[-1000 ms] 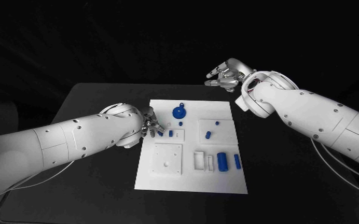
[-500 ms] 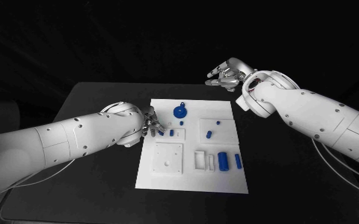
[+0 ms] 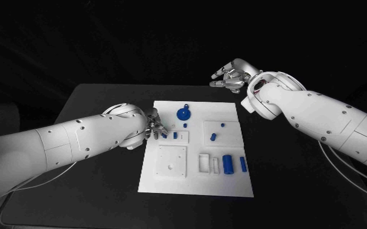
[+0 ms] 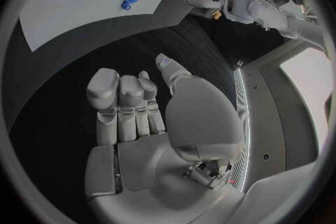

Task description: Assemble the parts on the task board

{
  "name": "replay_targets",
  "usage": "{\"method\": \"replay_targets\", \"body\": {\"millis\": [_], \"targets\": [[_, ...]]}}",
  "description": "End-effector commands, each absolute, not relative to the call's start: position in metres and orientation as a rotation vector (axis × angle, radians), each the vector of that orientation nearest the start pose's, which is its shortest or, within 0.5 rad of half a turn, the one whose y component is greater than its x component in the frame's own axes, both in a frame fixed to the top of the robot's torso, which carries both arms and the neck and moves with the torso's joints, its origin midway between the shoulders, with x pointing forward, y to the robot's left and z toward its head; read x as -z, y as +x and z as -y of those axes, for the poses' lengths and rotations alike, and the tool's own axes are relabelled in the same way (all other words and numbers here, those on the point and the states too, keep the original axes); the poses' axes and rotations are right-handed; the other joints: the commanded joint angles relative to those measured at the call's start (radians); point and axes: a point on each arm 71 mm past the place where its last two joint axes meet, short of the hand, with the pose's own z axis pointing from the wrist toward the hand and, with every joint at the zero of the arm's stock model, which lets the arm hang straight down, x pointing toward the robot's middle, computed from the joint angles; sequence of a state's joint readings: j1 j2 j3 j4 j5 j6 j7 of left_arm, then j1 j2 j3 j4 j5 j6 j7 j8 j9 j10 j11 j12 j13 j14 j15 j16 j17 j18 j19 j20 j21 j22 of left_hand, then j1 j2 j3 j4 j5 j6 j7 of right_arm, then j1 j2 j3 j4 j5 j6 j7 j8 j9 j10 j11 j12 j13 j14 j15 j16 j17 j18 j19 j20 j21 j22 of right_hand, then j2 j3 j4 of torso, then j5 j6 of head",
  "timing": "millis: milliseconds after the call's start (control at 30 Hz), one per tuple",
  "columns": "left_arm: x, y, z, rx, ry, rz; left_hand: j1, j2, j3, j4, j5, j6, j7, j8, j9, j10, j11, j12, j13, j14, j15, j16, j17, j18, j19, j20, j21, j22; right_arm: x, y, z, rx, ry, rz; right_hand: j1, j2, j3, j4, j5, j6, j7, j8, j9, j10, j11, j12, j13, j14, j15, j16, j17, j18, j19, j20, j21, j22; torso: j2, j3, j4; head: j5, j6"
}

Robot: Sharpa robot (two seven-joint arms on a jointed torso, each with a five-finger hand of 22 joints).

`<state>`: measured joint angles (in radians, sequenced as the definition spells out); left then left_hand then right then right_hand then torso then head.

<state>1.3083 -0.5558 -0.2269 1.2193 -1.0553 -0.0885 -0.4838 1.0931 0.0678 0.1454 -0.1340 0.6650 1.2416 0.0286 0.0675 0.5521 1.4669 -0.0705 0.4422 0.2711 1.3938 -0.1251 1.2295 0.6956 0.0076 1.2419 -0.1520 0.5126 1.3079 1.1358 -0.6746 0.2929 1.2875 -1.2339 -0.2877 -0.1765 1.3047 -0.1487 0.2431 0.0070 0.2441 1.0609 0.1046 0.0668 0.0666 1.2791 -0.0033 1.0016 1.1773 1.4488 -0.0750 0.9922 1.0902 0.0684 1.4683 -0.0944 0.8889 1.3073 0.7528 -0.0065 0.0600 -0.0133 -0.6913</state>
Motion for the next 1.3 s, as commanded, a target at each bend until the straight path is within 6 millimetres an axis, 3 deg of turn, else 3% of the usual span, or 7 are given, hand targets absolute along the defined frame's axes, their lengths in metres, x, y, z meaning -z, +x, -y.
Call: {"method": "replay_targets", "body": {"millis": [33, 300, 433, 833, 933, 1167, 1300], "targets": [[0.2426, 0.5285, -0.1671, 0.293, -0.180, -2.192, -0.001, 0.009, 0.090, -0.083, -0.002, 0.058, -0.048, 0.005, 0.247, 0.041, -0.005, 0.005, 0.002, 0.002, -0.007, 0.002, 0.004, 0.007, 0.001, 0.000, 0.004, 0.018, 0.1235, 0.5545, 0.2050, -0.752, 0.319, -1.554, -0.003, 0.005, -0.004, 0.001, 0.006, -0.005, 0.001, -0.004, -0.001, 0.000, 0.000, -0.001, -0.002, 0.003, 0.003, -0.004, 0.000, 0.014, 0.032, 0.005, -0.006, 0.114, 0.000, 0.0008, -0.0015, 0.000, 0.000], [0.2424, 0.5291, -0.1652, 0.287, -0.168, -2.189, -0.002, 0.008, 0.086, -0.083, 0.000, 0.064, -0.050, 0.006, 0.250, 0.042, -0.005, 0.016, 0.004, 0.006, -0.008, 0.008, 0.015, 0.007, 0.004, 0.001, 0.004, 0.018, 0.1236, 0.5546, 0.2052, -0.752, 0.319, -1.554, -0.003, 0.005, -0.004, 0.001, 0.006, -0.005, 0.001, -0.004, -0.001, 0.000, 0.000, -0.001, -0.002, 0.003, 0.003, -0.004, 0.000, 0.014, 0.032, 0.005, -0.006, 0.114, 0.000, 0.0006, -0.0009, -0.002, -0.001], [0.2423, 0.5292, -0.1648, 0.287, -0.164, -2.187, -0.002, 0.008, 0.086, -0.083, 0.000, 0.065, -0.050, 0.006, 0.250, 0.042, -0.004, 0.017, 0.004, 0.006, -0.008, 0.008, 0.014, 0.007, 0.004, 0.001, 0.004, 0.018, 0.1235, 0.5545, 0.2055, -0.752, 0.319, -1.554, -0.003, 0.005, -0.004, 0.001, 0.006, -0.005, 0.001, -0.004, -0.001, 0.000, 0.000, -0.001, -0.002, 0.003, 0.003, -0.004, 0.000, 0.014, 0.032, 0.005, -0.006, 0.114, 0.000, -0.0014, 0.0019, -0.002, -0.002], [0.2417, 0.5293, -0.1616, 0.283, -0.135, -2.179, -0.001, 0.007, 0.085, -0.084, 0.000, 0.065, -0.050, 0.004, 0.251, 0.042, -0.004, 0.019, 0.002, 0.005, -0.008, 0.007, 0.014, 0.007, 0.004, 0.000, 0.003, 0.018, 0.1235, 0.5544, 0.2053, -0.753, 0.320, -1.554, -0.003, 0.005, -0.004, 0.001, 0.006, -0.005, 0.001, -0.004, -0.001, 0.000, 0.000, -0.001, -0.002, 0.003, 0.003, -0.004, 0.000, 0.014, 0.032, 0.005, -0.006, 0.114, 0.000, 0.0005, -0.0010, 0.000, -0.003], [0.2416, 0.5293, -0.1606, 0.286, -0.129, -2.177, -0.004, 0.004, 0.072, -0.073, -0.024, 0.070, -0.053, 0.006, 0.255, 0.042, -0.003, 0.030, 0.004, 0.007, -0.008, 0.012, 0.024, 0.005, 0.004, 0.000, 0.001, 0.018, 0.1235, 0.5544, 0.2053, -0.753, 0.320, -1.554, -0.003, 0.005, -0.004, 0.001, 0.006, -0.005, 0.001, -0.004, -0.001, 0.000, 0.000, -0.001, -0.002, 0.003, 0.003, -0.004, 0.000, 0.014, 0.032, 0.005, -0.006, 0.114, 0.000, -0.0001, 0.0002, -0.001, -0.003], [0.2412, 0.5296, -0.1595, 0.291, -0.127, -2.171, 0.003, 0.001, 0.067, -0.066, -0.024, 0.073, -0.053, 0.006, 0.259, 0.043, -0.003, 0.032, 0.002, 0.008, -0.009, 0.014, 0.028, 0.004, 0.006, 0.000, 0.000, 0.018, 0.1237, 0.5549, 0.2060, -0.751, 0.322, -1.553, -0.003, 0.005, -0.004, 0.001, 0.006, -0.005, 0.001, -0.004, -0.001, 0.000, 0.000, -0.001, -0.002, 0.003, 0.003, -0.004, 0.000, 0.014, 0.032, 0.005, -0.006, 0.114, 0.000, -0.0009, 0.0009, -0.002, -0.004], [0.2410, 0.5298, -0.1586, 0.294, -0.127, -2.168, 0.002, -0.002, 0.056, -0.052, -0.044, 0.079, -0.056, 0.008, 0.266, 0.044, -0.003, 0.044, 0.004, 0.012, -0.010, 0.019, 0.037, 0.003, 0.008, 0.000, -0.001, 0.018, 0.1237, 0.5550, 0.2059, -0.751, 0.322, -1.552, -0.003, 0.005, -0.004, 0.001, 0.006, -0.005, 0.001, -0.004, -0.001, 0.000, 0.000, -0.001, -0.002, 0.003, 0.003, -0.004, 0.000, 0.014, 0.032, 0.005, -0.006, 0.114, 0.000, -0.0005, 0.0003, -0.003, -0.005]]}}
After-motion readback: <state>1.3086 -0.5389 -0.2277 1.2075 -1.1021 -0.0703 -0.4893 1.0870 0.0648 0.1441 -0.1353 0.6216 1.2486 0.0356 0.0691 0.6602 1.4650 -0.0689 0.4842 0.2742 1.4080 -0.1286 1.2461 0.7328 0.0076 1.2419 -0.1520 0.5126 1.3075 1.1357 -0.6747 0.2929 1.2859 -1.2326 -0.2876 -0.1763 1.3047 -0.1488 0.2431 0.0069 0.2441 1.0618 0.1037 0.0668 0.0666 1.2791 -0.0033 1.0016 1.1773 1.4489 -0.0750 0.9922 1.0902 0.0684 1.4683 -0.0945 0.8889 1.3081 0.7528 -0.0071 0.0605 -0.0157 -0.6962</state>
